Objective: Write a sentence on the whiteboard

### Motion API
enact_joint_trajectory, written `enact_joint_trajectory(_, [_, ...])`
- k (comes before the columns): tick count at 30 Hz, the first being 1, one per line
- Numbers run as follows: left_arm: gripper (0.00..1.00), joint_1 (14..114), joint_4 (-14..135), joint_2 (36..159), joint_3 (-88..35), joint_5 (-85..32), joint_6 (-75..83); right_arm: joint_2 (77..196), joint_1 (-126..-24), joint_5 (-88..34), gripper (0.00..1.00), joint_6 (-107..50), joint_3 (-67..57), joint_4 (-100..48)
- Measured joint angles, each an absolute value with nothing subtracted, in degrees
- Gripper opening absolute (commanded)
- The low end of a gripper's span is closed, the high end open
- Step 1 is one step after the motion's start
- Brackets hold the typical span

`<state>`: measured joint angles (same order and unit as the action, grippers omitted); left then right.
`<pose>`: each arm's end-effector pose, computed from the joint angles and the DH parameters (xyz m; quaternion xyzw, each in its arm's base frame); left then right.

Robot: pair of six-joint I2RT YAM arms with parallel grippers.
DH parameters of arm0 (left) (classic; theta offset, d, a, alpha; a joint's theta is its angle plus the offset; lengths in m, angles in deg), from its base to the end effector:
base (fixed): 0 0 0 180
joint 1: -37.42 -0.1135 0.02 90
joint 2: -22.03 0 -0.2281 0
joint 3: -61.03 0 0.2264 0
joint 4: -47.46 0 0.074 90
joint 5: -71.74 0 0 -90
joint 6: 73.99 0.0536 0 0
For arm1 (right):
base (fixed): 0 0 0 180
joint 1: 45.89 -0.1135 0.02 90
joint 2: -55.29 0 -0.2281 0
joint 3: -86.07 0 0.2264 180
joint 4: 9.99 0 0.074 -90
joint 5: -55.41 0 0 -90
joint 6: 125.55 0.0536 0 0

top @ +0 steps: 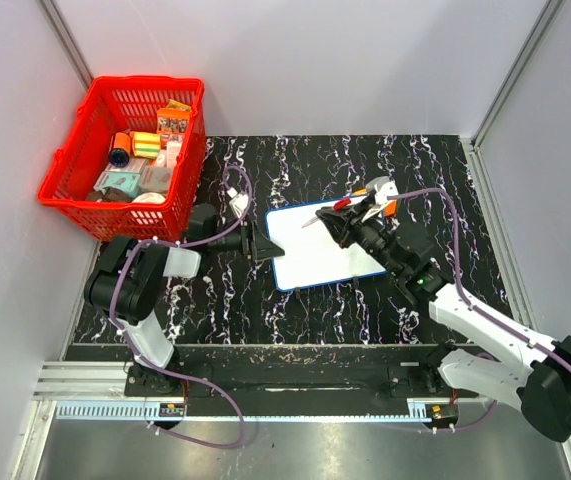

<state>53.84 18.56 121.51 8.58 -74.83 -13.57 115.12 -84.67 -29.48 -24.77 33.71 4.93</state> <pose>0.2850 -0.1306 0.1406 0.1946 0.7402 -0.5551 0.3258 0.1967 0.1642 0.2978 -0.1919 0.6313 0.3414 0.6693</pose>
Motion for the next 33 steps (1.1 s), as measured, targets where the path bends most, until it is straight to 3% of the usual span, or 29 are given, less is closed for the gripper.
enact_joint_trajectory(16, [0.72, 56.3, 34.0, 118.8, 7.9, -70.6, -3.3, 111.1, -81.7, -26.3, 0.00, -22.1, 35.3, 2.0])
enact_joint_trajectory(33, [0.74, 56.3, 36.6, 118.5, 7.4, -68.8, -1.7, 111.3, -81.7, -26.4, 0.00, -21.6, 35.5, 1.7])
